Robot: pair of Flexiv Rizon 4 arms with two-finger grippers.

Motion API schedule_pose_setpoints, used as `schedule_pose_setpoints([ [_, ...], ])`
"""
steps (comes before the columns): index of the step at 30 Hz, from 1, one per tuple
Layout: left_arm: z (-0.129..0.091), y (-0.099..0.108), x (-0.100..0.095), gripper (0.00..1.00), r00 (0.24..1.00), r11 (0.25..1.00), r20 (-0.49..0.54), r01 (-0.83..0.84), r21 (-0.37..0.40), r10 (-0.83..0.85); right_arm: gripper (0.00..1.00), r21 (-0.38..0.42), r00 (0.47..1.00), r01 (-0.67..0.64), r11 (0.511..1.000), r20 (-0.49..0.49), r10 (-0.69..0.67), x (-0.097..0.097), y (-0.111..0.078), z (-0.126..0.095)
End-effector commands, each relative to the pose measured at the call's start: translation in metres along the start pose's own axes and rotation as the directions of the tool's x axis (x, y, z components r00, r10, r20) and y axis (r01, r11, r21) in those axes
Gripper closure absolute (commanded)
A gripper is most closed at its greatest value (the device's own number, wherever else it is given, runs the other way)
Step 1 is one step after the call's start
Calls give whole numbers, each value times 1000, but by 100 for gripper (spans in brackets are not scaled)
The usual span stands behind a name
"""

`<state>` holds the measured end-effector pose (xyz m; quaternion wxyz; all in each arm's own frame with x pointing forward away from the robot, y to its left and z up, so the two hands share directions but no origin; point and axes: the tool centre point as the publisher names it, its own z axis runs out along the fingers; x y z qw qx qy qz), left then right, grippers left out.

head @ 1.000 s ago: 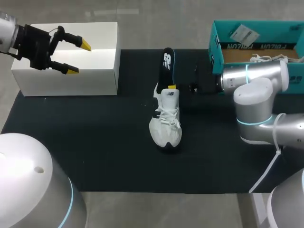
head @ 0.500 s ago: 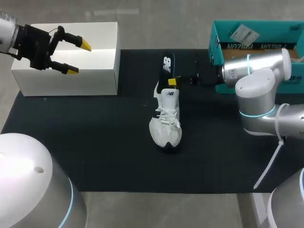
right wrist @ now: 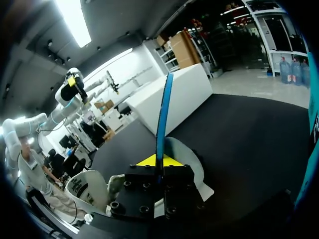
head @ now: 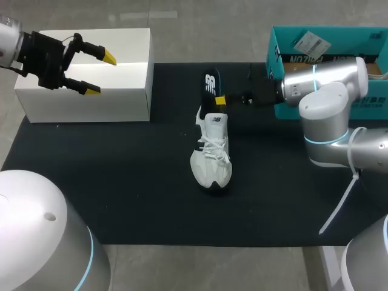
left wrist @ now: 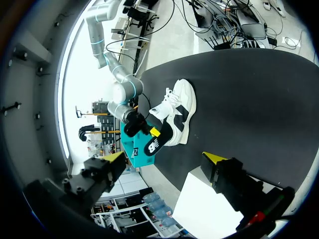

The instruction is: Take the shoe out of the shoebox, open the shoe tongue, remove and reinsert the insole, then place the shoe into the shoebox

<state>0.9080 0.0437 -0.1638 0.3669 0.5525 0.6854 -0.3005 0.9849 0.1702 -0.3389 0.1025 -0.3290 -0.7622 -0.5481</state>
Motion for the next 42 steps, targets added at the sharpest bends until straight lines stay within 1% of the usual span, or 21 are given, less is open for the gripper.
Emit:
schedule_pose_setpoints([
  [1, 0, 0, 0, 0, 1000, 1000, -4, 0, 1, 0, 100, -3, 1000, -21, 1000, 3, 21, 9, -11, 4],
  [5, 0, 0, 0, 0, 1000, 1000, -4, 0, 1, 0, 100, 24, 999, -47, 999, -17, 48, 19, -22, 8],
  [8, 0, 0, 0, 0, 1000, 1000, -4, 0, 1, 0, 100, 13, 997, -75, 997, -23, 76, 26, -29, 8],
  [10, 0, 0, 0, 0, 1000, 1000, -4, 0, 1, 0, 100, 21, 996, -84, 996, -26, 84, 30, -32, 9],
  [13, 0, 0, 0, 0, 1000, 1000, -4, 0, 1, 0, 100, 18, 995, -102, 995, -21, 102, 31, -34, 7],
  [14, 0, 0, 0, 0, 1000, 1000, -4, 0, 1, 0, 69, 19, 995, -95, 995, -9, 95, 29, -33, 5],
  [15, 0, 0, 0, 0, 1000, 1000, -4, 0, 1, 0, 27, 19, 997, -77, 997, 1, 77, 26, -29, 4],
  [16, 0, 0, 0, 0, 1000, 1000, -4, 0, 1, 0, 0, 14, 998, -61, 998, 5, 61, 23, -24, 3],
  [19, 0, 0, 0, 0, 1000, 1000, -4, 0, 1, 0, 6, 16, 1000, -10, 1000, 11, 10, 12, -7, 2],
  [21, 0, 0, 0, 0, 1000, 1000, -4, 0, 1, 0, 23, 19, 1000, 14, 1000, 9, -14, 5, 3, 2],
  [23, 0, 0, 0, 0, 1000, 1000, -4, 0, 1, 0, 46, 18, 999, 35, 999, 8, -35, -1, 11, 2],
  [24, 0, 0, 0, 0, 1000, 1000, -4, 0, 1, 0, 52, 21, 999, 44, 999, 5, -44, -3, 13, 3],
  [26, 0, 0, 0, 0, 1000, 1000, -4, 0, 1, 0, 58, 20, 999, 54, 998, 5, -54, -7, 17, 4],
  [27, 0, 0, 0, 0, 1000, 1000, -4, 0, 1, 0, 68, 20, 998, 56, 998, 4, -56, -8, 18, 4],
  [28, 0, 0, 0, 0, 1000, 1000, -4, 0, 1, 0, 75, 20, 998, 57, 998, 4, -57, -8, 18, 4],
  [29, 0, 0, 0, 0, 1000, 1000, -4, 0, 1, 0, 94, 20, 998, 58, 998, 4, -58, -9, 17, 5],
  [30, 0, 0, 0, 0, 1000, 1000, -4, 0, 1, 0, 100, 19, 999, 53, 998, 1, -53, -8, 15, 6],
  [35, 0, 0, 0, 0, 1000, 1000, -4, 0, 1, 0, 100, 22, 1000, 7, 1000, 6, -7, 0, -2, 10],
  [42, 0, 0, 0, 0, 1000, 1000, -4, 0, 1, 0, 100, 29, 998, -64, 998, -18, 65, 21, -28, 12],
])
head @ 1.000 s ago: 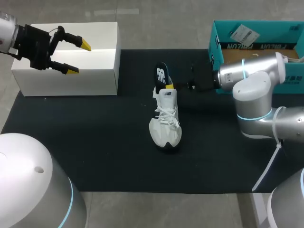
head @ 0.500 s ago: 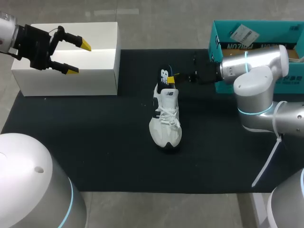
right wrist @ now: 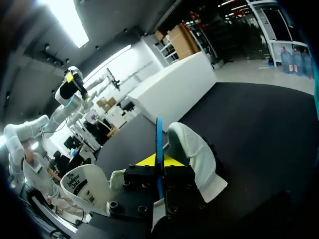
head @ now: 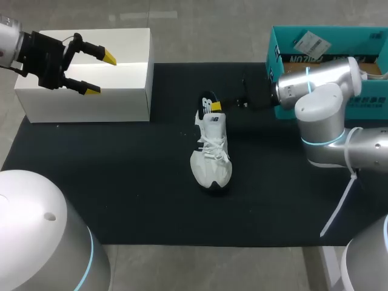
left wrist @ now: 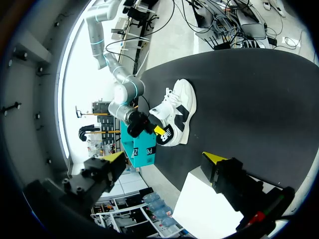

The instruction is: Take the shoe out of the shoebox, open the shoe tongue, remove and reinsert the insole, then place the shoe into the shoebox

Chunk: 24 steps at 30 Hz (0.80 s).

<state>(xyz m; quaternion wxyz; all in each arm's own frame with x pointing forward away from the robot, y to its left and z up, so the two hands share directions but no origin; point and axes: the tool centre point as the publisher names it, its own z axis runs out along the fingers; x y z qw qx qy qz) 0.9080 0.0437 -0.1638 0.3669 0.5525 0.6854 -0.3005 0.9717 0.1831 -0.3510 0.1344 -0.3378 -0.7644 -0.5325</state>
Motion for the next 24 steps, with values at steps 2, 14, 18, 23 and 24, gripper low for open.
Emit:
schedule_pose_setpoints([
  [2, 0, 0, 0, 0, 1000, 1000, -4, 0, 1, 0, 100, -19, 1000, -30, 999, 6, 30, 18, -19, 0],
  [14, 0, 0, 0, 0, 1000, 1000, -4, 0, 1, 0, 22, -35, 1000, -1, 999, 22, 2, 16, -8, -2],
  [18, 0, 0, 0, 0, 1000, 1000, -4, 0, 1, 0, 39, -30, 999, 43, 999, 25, -42, 7, 9, -2],
  [23, 0, 0, 0, 0, 1000, 1000, -4, 0, 1, 0, 71, -25, 998, 66, 997, 20, -66, -1, 19, 0],
  [24, 0, 0, 0, 0, 1000, 1000, -4, 0, 1, 0, 79, -25, 998, 67, 997, 19, -67, -2, 20, 1],
])
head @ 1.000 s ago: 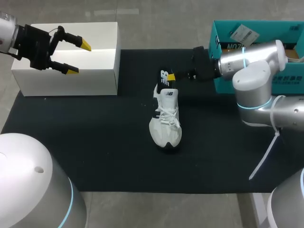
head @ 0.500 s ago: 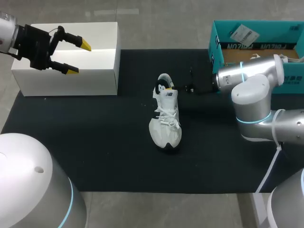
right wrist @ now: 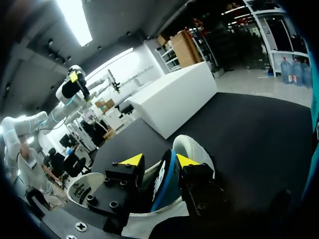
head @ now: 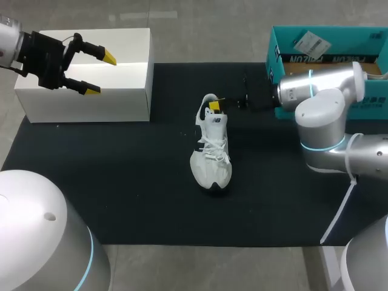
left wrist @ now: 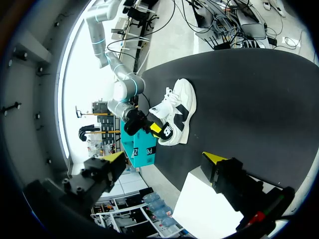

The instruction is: Take the shoe out of the shoebox, open the shoe tongue, remove and reinsert the insole, then place the shoe into the shoebox

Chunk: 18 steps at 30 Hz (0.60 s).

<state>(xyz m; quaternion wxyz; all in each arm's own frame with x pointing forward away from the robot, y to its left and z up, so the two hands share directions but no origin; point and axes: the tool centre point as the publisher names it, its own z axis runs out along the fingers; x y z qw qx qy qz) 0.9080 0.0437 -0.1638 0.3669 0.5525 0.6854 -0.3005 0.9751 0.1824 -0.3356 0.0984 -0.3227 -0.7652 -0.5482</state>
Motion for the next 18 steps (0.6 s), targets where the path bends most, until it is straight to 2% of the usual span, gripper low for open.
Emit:
schedule_pose_setpoints([
  [1, 0, 0, 0, 0, 1000, 1000, -4, 0, 1, 0, 99, 19, 1000, 2, 1000, -14, -2, -8, 6, 9],
  [14, 0, 0, 0, 0, 1000, 1000, -4, 0, 1, 0, 100, 38, 997, -62, 997, -32, 63, 6, -19, 12],
  [18, 0, 0, 0, 0, 1000, 1000, -4, 0, 1, 0, 100, 33, 997, -64, 997, -29, 65, 7, -21, 12],
])
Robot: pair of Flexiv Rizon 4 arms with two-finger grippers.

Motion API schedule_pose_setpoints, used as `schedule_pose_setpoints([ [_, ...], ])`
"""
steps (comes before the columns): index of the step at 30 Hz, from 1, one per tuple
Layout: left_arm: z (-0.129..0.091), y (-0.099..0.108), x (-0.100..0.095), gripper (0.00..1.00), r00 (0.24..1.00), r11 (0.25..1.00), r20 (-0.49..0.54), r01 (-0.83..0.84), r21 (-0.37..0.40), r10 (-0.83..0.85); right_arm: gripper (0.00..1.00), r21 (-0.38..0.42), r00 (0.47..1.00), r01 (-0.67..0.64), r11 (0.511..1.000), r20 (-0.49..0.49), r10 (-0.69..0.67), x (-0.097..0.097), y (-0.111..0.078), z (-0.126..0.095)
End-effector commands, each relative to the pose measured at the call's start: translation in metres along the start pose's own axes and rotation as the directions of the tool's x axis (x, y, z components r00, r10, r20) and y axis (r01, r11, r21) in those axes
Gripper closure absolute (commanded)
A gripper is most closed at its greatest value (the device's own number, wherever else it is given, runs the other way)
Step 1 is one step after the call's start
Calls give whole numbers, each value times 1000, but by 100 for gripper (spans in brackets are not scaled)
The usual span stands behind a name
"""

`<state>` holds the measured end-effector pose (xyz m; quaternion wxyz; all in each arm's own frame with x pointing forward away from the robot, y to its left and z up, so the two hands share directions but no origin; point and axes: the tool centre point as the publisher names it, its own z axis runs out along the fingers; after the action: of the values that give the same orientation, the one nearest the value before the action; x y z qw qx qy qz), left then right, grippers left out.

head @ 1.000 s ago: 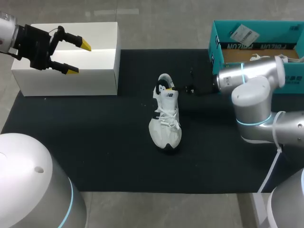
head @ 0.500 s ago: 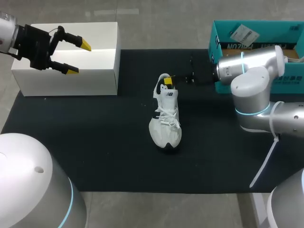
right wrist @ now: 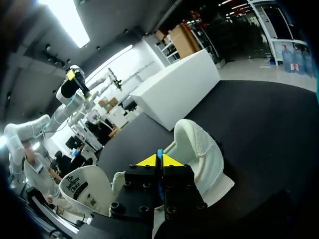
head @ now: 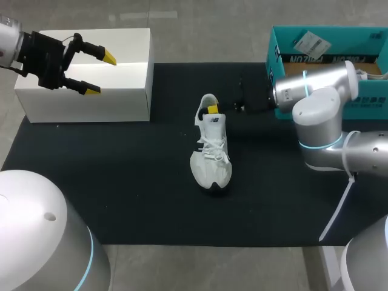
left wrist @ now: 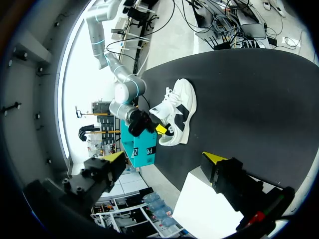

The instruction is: Take the shoe out of the shoebox, open the shoe tongue, remove and reinsert the insole, then place the shoe into the shoebox

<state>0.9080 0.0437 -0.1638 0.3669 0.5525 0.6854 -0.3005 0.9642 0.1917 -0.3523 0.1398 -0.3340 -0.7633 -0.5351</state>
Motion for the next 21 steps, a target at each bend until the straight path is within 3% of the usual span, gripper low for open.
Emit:
schedule_pose_setpoints([
  [1, 0, 0, 0, 0, 1000, 1000, -4, 0, 1, 0, 100, -14, 1000, 3, 1000, 15, -3, 3, -3, -1],
  [6, 0, 0, 0, 0, 1000, 1000, -4, 0, 1, 0, 100, -2, 1000, 11, 1000, 17, -11, 0, 0, -1],
  [7, 0, 0, 0, 0, 1000, 1000, -4, 0, 1, 0, 87, -4, 1000, 10, 1000, 22, -10, -1, 0, -2],
  [8, 0, 0, 0, 0, 1000, 1000, -4, 0, 1, 0, 0, -8, 999, 15, 1000, 32, -14, -2, 2, -3],
  [21, 0, 0, 0, 0, 1000, 1000, -4, 0, 1, 0, 0, -13, 996, 56, 998, 73, -55, 2, 19, -13],
])
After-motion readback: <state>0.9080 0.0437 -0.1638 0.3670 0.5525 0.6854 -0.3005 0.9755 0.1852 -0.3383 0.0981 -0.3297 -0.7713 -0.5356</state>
